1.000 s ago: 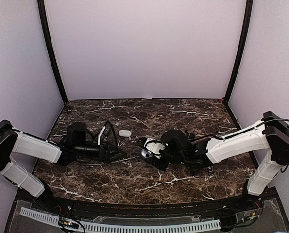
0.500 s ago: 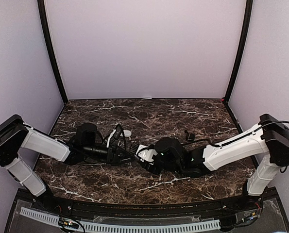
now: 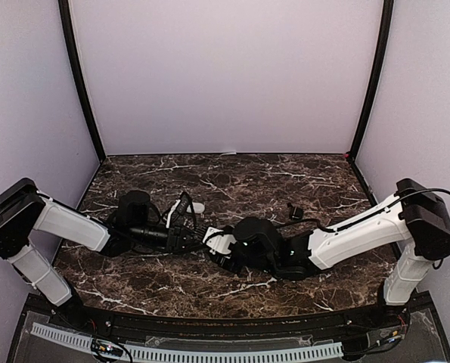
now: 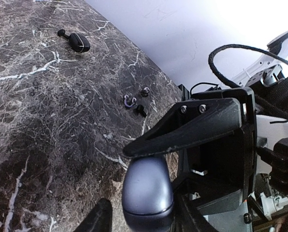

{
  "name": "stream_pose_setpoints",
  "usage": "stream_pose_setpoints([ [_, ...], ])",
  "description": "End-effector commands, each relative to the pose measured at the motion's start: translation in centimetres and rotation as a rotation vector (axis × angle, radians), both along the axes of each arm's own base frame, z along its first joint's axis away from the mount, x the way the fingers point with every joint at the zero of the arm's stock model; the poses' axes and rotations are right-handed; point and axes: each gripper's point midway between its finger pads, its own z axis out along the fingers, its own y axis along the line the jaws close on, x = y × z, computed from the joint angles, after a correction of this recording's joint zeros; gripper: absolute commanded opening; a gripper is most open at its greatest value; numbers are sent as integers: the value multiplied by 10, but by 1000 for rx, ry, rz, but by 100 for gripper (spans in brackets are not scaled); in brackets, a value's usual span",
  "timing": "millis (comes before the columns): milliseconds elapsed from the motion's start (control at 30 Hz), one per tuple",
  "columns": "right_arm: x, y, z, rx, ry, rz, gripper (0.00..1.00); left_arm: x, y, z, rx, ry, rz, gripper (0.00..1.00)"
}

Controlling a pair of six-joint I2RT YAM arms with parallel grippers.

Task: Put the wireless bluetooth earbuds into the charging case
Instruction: Pass from the right arm to the left

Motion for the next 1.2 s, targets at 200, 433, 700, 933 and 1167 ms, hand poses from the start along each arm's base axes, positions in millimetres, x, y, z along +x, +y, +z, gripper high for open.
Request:
stream_pose_setpoints([
  [200,4,11,20,70,-46,-25,54,-8,-6,10,-36,-11,-74,34],
  [433,-16,-6,17,88,59,60,81,-8,-3,14,-20,-57,-70,28],
  [700,-24,-41,44,269,393,186,79,-14,1,18,-25,-110,-94,29],
  [933,-24,-37,49,306,511,241,76,-22,1,24,-58,-130,-136,30],
  [1167,-23,-17,45,301,594,282,72,-37,8,35,-115,-224,-177,32],
])
